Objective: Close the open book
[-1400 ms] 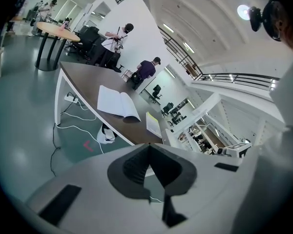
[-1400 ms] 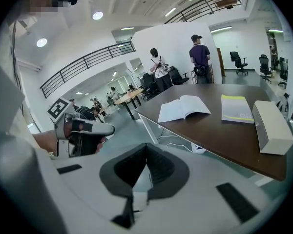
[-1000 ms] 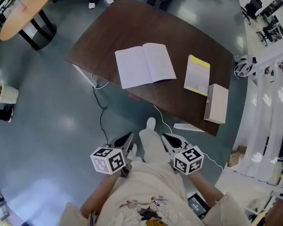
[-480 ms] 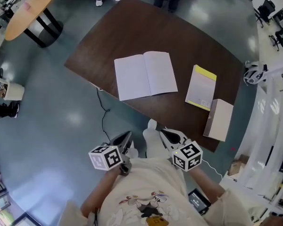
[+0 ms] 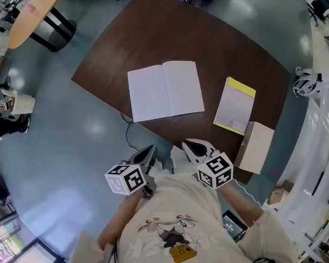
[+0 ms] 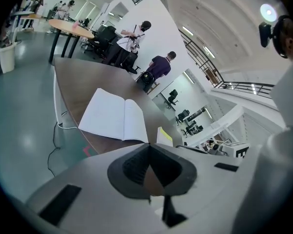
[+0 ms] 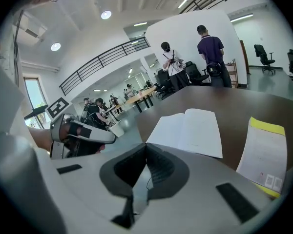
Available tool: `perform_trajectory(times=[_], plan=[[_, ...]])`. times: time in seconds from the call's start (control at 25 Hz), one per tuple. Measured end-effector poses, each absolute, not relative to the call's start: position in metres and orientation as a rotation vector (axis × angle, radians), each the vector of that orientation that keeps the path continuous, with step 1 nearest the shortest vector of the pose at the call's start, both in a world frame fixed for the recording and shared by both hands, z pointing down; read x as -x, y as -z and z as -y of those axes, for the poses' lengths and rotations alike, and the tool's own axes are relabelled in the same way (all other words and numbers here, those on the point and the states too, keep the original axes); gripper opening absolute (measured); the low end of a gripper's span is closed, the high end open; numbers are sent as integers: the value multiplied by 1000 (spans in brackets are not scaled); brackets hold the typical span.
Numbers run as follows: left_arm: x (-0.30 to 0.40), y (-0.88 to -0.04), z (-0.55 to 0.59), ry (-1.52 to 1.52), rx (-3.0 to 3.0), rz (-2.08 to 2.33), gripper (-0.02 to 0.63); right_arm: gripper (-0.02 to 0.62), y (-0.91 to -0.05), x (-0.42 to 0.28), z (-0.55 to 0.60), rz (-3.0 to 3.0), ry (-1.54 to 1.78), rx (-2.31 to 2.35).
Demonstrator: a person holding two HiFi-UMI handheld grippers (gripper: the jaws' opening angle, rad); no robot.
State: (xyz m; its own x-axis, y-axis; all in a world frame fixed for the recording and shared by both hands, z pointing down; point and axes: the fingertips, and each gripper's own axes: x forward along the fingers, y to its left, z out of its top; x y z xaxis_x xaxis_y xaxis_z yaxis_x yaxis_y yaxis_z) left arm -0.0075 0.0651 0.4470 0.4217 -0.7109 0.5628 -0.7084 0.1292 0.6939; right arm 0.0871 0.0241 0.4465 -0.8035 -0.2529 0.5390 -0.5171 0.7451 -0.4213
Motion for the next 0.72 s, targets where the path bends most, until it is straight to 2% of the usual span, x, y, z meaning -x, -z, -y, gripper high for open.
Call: perform_trajectory(times=[0.28,0.44,0.48,0.56,0.72], plan=[[11,-470,-51,-15,-1469,1341,6,6,-458,-85,-8,2495,-840,-510],[37,-499,-48,-78,-1384,1370,8,6,-467,-83,-6,2474,-893,-504],[45,-506,-47,-88,-1372,1371,13,6,-469,-80,-5,2466,-898,-500],[61,-519,-44,-120,-1354,1376,68,6,-472,-74,-2,2458,-898,-493],[93,-549,-32,-195,-1324,1387,102,6,-475,-64,11,2445,-897,-512]])
